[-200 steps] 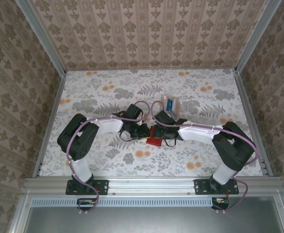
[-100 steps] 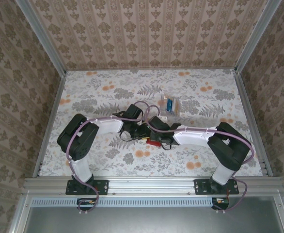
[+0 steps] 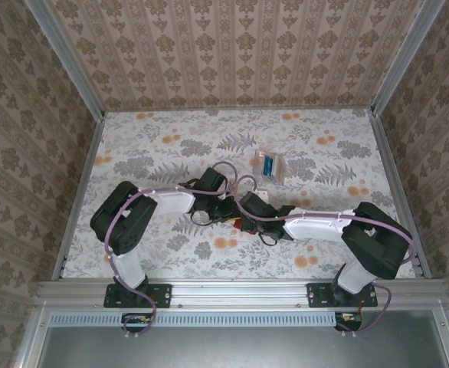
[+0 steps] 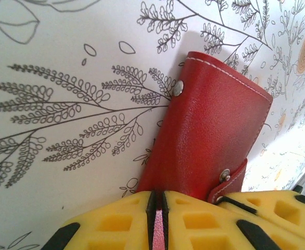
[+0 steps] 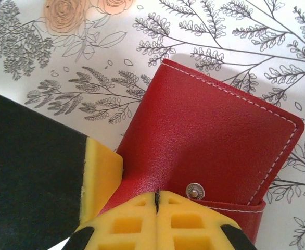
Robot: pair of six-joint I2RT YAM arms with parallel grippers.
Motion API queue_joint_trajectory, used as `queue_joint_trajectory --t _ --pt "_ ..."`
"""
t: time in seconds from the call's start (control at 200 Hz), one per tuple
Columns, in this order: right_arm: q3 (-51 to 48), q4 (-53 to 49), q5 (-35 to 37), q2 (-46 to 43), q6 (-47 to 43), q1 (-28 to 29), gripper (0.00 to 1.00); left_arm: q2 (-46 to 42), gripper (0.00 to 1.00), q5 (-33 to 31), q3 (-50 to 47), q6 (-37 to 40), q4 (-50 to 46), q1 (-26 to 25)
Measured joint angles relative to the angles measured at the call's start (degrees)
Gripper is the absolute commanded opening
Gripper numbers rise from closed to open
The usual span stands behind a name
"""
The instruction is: Put the credit cards into the card holder
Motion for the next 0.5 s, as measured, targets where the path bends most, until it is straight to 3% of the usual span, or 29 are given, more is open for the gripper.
queue_joint_trajectory --t 0.5 --pt "2.16 -2.25 -8.33 -1.07 -9.44 -6.23 0.00 -2.05 0.19 -0.48 -1.68 0.02 0.04 -0.11"
